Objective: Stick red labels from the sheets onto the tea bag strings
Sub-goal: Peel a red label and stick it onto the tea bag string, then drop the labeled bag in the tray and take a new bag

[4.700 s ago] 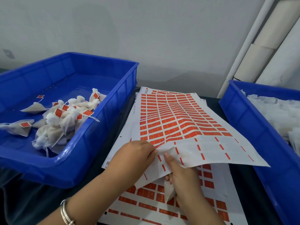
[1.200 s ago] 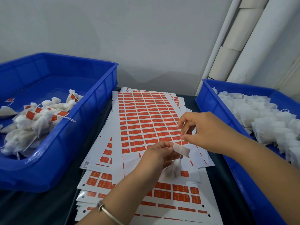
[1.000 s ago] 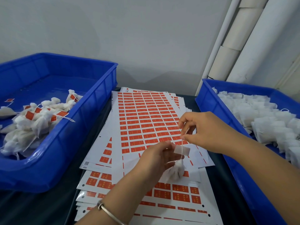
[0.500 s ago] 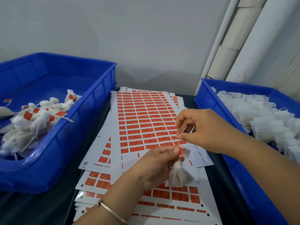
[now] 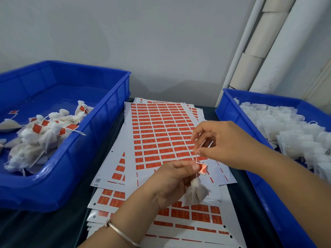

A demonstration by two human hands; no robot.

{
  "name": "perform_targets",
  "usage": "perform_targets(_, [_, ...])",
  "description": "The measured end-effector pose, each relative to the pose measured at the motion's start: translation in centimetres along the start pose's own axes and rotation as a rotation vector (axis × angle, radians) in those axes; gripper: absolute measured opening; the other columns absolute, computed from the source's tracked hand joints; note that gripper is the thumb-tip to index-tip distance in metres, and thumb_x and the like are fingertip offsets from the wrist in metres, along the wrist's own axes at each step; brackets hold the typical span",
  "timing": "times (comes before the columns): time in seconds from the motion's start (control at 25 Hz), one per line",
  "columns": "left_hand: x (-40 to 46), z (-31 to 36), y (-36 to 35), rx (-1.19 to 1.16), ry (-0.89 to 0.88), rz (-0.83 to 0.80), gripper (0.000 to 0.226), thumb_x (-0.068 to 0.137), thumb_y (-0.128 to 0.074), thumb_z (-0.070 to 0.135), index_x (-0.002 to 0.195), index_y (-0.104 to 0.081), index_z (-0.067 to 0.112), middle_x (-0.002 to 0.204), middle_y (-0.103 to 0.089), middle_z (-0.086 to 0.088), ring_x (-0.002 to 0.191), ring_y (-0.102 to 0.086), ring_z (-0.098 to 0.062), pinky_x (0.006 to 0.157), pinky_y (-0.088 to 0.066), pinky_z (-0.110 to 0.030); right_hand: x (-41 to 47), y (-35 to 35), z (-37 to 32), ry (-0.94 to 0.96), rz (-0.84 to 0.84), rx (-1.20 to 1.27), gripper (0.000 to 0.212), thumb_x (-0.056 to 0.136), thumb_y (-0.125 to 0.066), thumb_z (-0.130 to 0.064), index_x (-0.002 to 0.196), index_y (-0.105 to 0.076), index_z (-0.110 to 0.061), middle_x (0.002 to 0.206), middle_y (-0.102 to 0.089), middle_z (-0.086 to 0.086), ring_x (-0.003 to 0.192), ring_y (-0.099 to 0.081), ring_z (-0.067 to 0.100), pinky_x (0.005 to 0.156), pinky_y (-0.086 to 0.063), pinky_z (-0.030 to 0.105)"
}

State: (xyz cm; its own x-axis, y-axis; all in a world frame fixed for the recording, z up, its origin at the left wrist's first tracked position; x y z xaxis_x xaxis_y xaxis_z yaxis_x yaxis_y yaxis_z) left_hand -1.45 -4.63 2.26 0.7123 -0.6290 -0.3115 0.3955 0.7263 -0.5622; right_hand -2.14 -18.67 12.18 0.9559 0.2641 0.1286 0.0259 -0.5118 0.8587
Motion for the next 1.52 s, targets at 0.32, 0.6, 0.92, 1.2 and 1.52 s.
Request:
perform_targets(0.32, [-1.9,1.7,-0.4,0.417,-0.227,0.202,0.016,0.061,-0.067,0.035,0.071,-0.076,0.027,0.079,-0.072,0.006,0.076,-0.066,-0.011,0.076,-0.05,-0.027,-0.2,-0.2,-0.6,-0.079,0.072,0.097,0.028,0.079,-0.073,-0.029,0.084,-0.051,-0.045,0.076,-0.064,-0.021,0.076,-0.063,-0.009,0.056,-0.048,0.005])
perform_targets(0.6, [-5.1,7.9,-0.1,0.618,-0.432,0.447,0.01,0.08,-0.068,0.028,0.07,-0.07,0.028,0.073,-0.07,0.016,0.071,-0.065,-0.001,0.06,-0.046,-0.017,1.0,-0.4,-3.4,-0.156,0.107,0.583,0.041,0.079,-0.072,-0.015,0.104,-0.052,-0.04,0.077,-0.073,-0.006,0.07,-0.072,0.014,0.058,-0.056,0.021])
perform_targets(0.92, [-12.7,19.5,7.4,0.756,-0.831,0.882,0.009,0.077,-0.074,0.031,0.076,-0.071,0.023,0.069,-0.07,0.005,0.059,-0.058,-0.003,0.054,-0.047,-0.017,2.3,-1.6,-5.5,-0.167,0.157,0.581,0.04,0.087,-0.062,-0.008,0.11,-0.05,-0.037,0.079,-0.073,-0.005,0.068,-0.071,0.014,0.059,-0.057,0.021])
perform_targets(1.2, [-9.1,23.5,15.0,1.312,-0.343,1.218,0.028,0.09,-0.059,0.025,0.079,-0.068,0.001,0.082,-0.067,-0.012,0.074,-0.058,-0.026,0.07,-0.048,-0.038,-1.1,2.8,1.8,-0.37,0.125,0.331,0.021,0.087,-0.064,-0.015,0.094,-0.061,-0.035,0.077,-0.073,-0.009,0.068,-0.07,0.009,0.059,-0.054,0.023])
perform_targets(1.52, [-5.9,16.4,6.5,1.427,-0.507,0.931,0.014,0.088,-0.059,0.029,0.074,-0.058,0.027,0.069,-0.058,0.013,0.064,-0.052,-0.006,0.051,-0.034,-0.021,-5.1,10.4,20.4,-0.857,0.207,-0.21,0.032,0.091,-0.055,-0.007,0.122,-0.06,-0.009,0.125,-0.06,0.012,0.106,-0.055,0.027,0.091,-0.04,0.033])
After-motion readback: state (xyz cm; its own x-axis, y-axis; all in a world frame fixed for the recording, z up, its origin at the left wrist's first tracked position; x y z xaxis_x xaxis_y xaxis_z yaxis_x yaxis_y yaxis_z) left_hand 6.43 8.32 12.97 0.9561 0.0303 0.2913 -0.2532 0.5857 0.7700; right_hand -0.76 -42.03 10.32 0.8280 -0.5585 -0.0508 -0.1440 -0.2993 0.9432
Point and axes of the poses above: each hand's wrist, its own x-axis towards the middle knuckle, its own y-axis out of the back of the hand, z = x × y, the point moved 1 cm from there along x, towards the middle knuckle
